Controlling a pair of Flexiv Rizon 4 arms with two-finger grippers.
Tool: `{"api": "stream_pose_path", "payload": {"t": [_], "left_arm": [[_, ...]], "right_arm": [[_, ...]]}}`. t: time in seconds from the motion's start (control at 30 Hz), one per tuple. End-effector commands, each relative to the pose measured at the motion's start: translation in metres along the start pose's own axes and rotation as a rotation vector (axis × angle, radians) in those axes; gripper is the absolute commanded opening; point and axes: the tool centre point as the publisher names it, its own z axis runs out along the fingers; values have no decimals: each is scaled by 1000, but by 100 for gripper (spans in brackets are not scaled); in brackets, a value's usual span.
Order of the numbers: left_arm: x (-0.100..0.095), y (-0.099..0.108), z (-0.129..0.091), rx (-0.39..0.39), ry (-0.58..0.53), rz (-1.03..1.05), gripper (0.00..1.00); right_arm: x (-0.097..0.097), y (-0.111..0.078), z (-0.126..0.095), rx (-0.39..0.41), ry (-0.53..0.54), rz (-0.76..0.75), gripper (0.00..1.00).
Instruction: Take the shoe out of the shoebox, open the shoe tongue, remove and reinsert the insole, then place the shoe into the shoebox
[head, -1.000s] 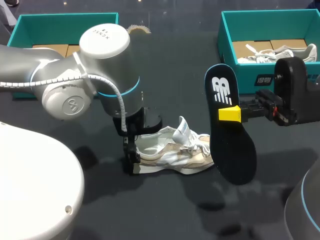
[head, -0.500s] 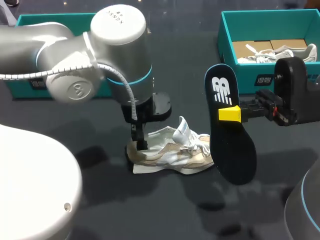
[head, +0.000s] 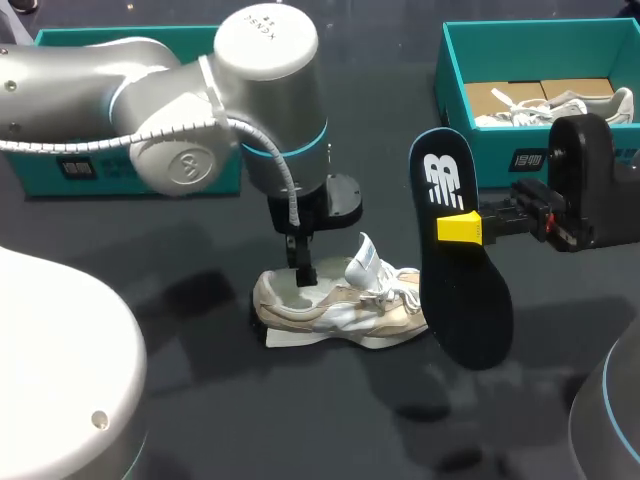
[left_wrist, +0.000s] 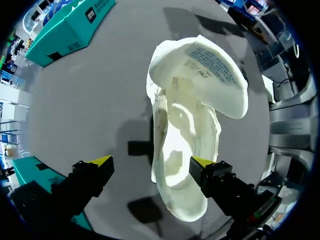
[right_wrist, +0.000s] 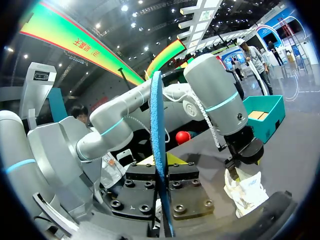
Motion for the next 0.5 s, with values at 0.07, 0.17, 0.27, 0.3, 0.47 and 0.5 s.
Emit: {"api": "stream_pose_path", "payload": {"t": [0.07, 0.17, 0.27, 0.3, 0.47, 0.5], "left_arm": [[-1, -9, 25, -7, 6, -2, 96], [0, -10, 31, -4, 1, -7, 92], [0, -11, 38, -8, -7, -11, 84], [0, -12, 42, -12, -9, -11, 82], [1, -14, 51, -22, -6, -12, 52], [1, -15, 51, -23, -4, -11, 49]], "right_arm": [[2, -1, 1, 0, -4, 1, 0], [2, -1, 1, 0, -4, 1, 0], [2, -1, 1, 0, -4, 1, 0], [2, -1, 1, 0, -4, 1, 0], [2, -1, 1, 0, -4, 1, 0], [2, -1, 1, 0, -4, 1, 0]]}}
